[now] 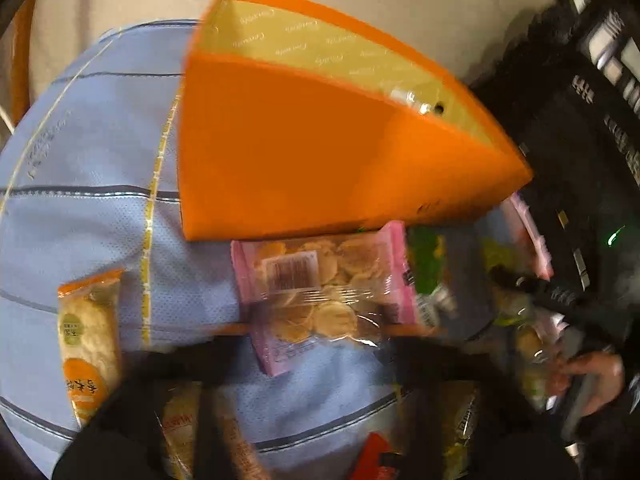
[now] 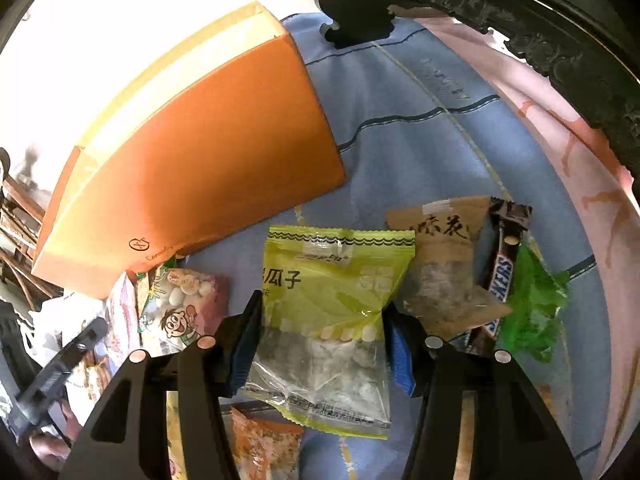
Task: Organize snacks
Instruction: 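Grasp pink cookie pack with left tool while right tool grasps green seed bag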
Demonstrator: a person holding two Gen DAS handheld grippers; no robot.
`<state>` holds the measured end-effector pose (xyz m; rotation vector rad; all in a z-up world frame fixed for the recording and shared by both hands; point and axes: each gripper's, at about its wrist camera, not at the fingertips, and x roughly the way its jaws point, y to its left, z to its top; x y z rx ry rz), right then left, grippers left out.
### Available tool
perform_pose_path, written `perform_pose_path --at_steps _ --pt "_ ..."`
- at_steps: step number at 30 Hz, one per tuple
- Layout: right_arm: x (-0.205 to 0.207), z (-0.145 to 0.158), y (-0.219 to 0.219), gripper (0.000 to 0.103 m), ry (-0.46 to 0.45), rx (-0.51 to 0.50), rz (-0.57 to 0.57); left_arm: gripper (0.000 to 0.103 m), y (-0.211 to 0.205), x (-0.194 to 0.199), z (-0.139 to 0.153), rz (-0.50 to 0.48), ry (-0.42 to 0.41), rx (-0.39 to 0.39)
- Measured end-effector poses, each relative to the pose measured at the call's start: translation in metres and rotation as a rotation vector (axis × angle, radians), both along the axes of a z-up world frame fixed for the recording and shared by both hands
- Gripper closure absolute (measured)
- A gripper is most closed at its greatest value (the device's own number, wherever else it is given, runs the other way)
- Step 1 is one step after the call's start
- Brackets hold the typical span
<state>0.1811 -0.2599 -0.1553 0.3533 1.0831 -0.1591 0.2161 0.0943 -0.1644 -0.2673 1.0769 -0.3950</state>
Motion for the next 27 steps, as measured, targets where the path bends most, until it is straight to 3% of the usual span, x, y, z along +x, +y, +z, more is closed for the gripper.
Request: perform_pose_path --at_steps 1,3,6,8,11,13,14,16,21,22,24,27 --pt "-0.005 -0.001 -0.002 0.047 -0.003 0.006 0.001 0.004 0.001 0.004 -0.006 0.018 0.004 -0.007" --pt "-0.009 -0.002 -0.006 0.047 -0.008 0.036 0.001 0.004 0.0 0.008 -0.02 -0.014 0.027 -0.051" --pt "-0.01 -0.005 0.015 0.047 -0.006 0.025 0.015 0.004 -0.026 0.01 -0.032 -0.118 -0.029 0.095" --pt "-0.008 -0.009 0.015 0.047 -0.007 0.036 0.011 0.004 -0.041 0.01 -0.038 -0.192 -0.048 0.104" --pt "-0.01 -0.01 0.016 0.047 -0.01 0.066 0.003 0.007 -0.045 0.018 -0.044 -0.154 -0.034 0.049" --pt "-0.009 -0.01 0.018 0.047 -0.009 0.064 0.008 0.048 -0.038 0.021 -0.046 -0.113 -0.014 -0.008" --pt "-0.01 -0.01 0.018 0.047 -0.01 0.068 0.01 0.055 -0.03 0.024 -0.052 -0.066 0.023 -0.072" --pt "-0.009 -0.009 0.017 0.047 -0.014 0.079 0.008 0.082 -0.023 0.025 -0.055 -0.004 0.026 -0.086" --pt "0.005 -0.008 0.014 0.047 -0.026 0.095 0.018 0.103 -0.04 0.018 -0.048 -0.004 -0.024 0.018" --pt "0.007 -0.006 0.014 0.047 -0.033 0.099 0.023 0.103 -0.045 0.018 -0.047 -0.02 -0.019 0.034" --pt "0.007 -0.002 0.017 0.047 -0.044 0.11 0.037 0.103 -0.049 0.015 -0.045 -0.033 -0.002 -0.016" --pt "0.007 0.004 0.018 0.047 -0.058 0.102 0.048 0.103 -0.059 -0.002 -0.027 -0.02 -0.113 0.078"
